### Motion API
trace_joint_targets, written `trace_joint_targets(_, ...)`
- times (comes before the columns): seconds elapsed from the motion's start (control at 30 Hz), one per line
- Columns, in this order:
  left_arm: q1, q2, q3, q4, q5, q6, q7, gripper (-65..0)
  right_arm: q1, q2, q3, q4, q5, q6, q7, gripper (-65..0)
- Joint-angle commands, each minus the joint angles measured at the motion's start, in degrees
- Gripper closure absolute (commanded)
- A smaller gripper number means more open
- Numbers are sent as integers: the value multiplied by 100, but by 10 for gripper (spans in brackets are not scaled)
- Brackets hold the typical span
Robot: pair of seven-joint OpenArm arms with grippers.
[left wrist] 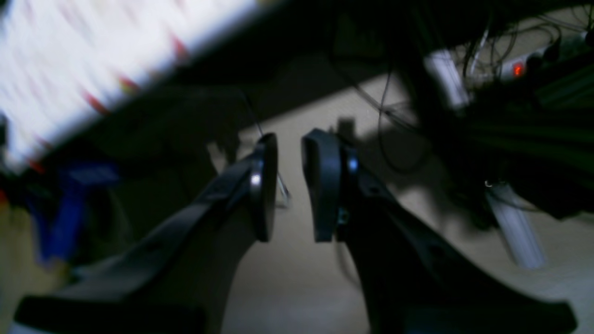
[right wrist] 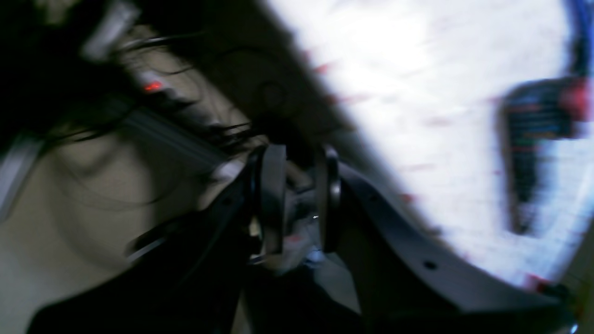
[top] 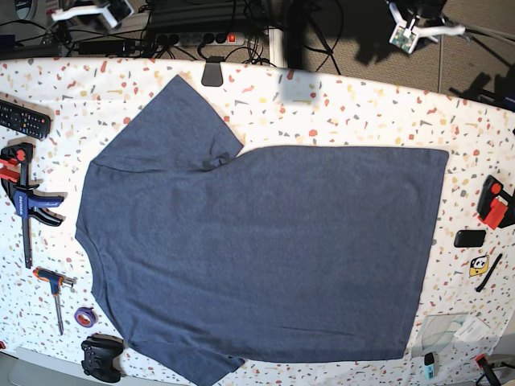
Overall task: Fold the T-shirt properly
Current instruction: 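Move the left gripper to the shirt's hem corner and grasp it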
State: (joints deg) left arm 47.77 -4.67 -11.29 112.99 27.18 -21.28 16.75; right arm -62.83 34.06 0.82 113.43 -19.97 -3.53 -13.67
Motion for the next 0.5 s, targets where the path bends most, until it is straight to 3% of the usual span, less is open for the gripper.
trace_joint_targets(0.0, 61, -140, -24, 205, -17, -7, -90, -132, -70, 105, 33, 201, -118, -221, 61, -121)
trace_joint_targets(0.1, 9, -520, -24, 415, -17, -133, -101, -161, -68, 328, 33, 446, -306, -424, -63, -121)
trace_joint_targets(0.27, -291, -1185, -24, 428, -15, -149, -114, -232, -66, 680, 33, 599, -404, -426, -101, -121)
trace_joint_targets(0.47, -863, -1858, -24, 426, -9, -282, -105, -233, 188, 800, 33, 599, -382, -428, -671, -122)
